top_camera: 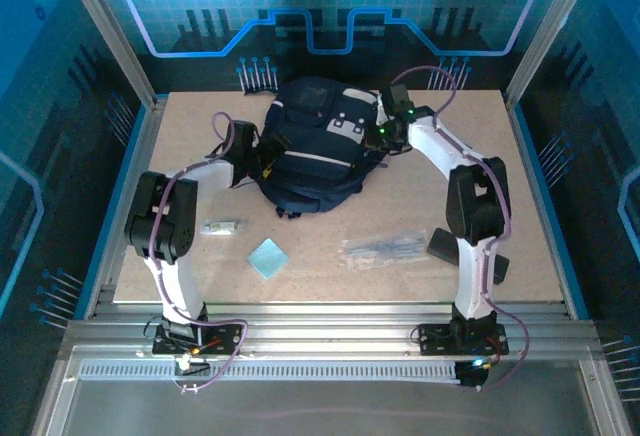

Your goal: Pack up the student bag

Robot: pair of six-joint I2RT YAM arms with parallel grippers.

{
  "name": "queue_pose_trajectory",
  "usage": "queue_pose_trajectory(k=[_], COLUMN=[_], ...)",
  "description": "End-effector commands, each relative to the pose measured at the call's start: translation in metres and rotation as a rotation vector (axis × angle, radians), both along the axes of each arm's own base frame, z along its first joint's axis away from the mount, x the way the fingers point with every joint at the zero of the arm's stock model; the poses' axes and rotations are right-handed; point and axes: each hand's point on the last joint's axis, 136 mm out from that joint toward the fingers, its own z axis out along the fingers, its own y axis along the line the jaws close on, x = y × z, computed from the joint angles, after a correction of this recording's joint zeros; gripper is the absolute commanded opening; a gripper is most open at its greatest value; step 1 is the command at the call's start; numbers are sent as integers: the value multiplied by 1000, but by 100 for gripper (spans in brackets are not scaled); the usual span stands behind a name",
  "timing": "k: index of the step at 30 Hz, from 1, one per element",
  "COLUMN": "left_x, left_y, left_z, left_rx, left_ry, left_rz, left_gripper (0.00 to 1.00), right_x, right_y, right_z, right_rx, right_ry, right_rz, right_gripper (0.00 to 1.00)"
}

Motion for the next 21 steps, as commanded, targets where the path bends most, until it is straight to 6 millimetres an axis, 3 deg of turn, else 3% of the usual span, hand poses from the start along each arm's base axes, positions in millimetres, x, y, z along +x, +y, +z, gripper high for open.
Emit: queue_pose_trajectory(k=[1, 4, 7, 10, 15, 21], left_x=[9, 18, 27, 27, 0, -46], left_y=[10, 15, 18, 19, 8, -23], left_z=[-14, -7, 1, 19, 49, 55], left_rx=[54, 78, 94, 114, 107, 42], left_ry=[18, 4, -12, -13, -32, -25], left_rz=[-3, -13, -40, -90, -144, -186], left_gripper=[89, 89, 89, 89, 89, 90], right_x=[-14, -29, -29, -21, -4, 8], right_y=[4, 2, 2, 3, 8, 6], right_z=[10, 3, -3, -7, -7, -25], right_rx=[33, 35, 27, 4, 14, 77], right_ry=[-20, -8, -11, -14, -65, -7], right_rz=[4, 3, 48, 118, 248, 289], right_gripper=[0, 0, 0, 16, 43, 56])
